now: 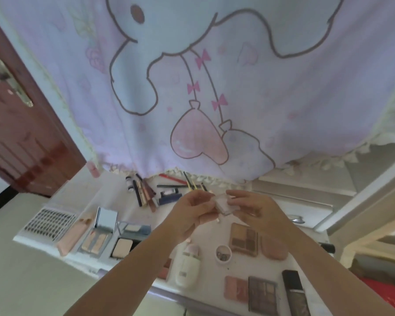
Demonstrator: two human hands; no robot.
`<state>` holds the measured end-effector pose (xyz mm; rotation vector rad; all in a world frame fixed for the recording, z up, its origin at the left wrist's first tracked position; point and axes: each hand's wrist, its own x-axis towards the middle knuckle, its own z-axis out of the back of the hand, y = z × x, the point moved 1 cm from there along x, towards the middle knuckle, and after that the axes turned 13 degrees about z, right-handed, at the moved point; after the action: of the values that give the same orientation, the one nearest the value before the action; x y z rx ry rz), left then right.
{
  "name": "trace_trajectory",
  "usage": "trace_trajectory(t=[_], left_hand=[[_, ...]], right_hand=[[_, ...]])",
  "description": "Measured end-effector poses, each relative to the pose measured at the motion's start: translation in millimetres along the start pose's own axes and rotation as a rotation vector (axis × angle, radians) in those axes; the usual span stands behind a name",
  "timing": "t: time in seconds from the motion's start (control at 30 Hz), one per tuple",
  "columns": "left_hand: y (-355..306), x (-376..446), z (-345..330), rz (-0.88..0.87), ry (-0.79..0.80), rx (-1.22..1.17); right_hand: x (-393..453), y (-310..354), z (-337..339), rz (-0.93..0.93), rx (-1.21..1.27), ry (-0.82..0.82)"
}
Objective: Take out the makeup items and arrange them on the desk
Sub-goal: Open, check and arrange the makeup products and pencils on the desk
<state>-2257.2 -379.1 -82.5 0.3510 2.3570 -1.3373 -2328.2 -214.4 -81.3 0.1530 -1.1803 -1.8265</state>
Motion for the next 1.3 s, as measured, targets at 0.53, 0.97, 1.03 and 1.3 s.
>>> trace_trajectory(t=[0.53,0.97,1.03,1.3], left_hand=[[-46,-11,-15,-0.19,-0.135,0.397],[-32,-19,1,-0.221,-0.125,0.451],[-25,-19,7,-0.204,-0.137,0.448],[34,-16,31,-0.037,-0.249,0.429]], right_hand=[[36,26,15,-0.143,0.095,0.006],[34,31,6,-0.211,0.111,-0.059],[32,29,4,-0.236,0.157,-0.061],[13,10,-21,-0.445,0.235,0.04]])
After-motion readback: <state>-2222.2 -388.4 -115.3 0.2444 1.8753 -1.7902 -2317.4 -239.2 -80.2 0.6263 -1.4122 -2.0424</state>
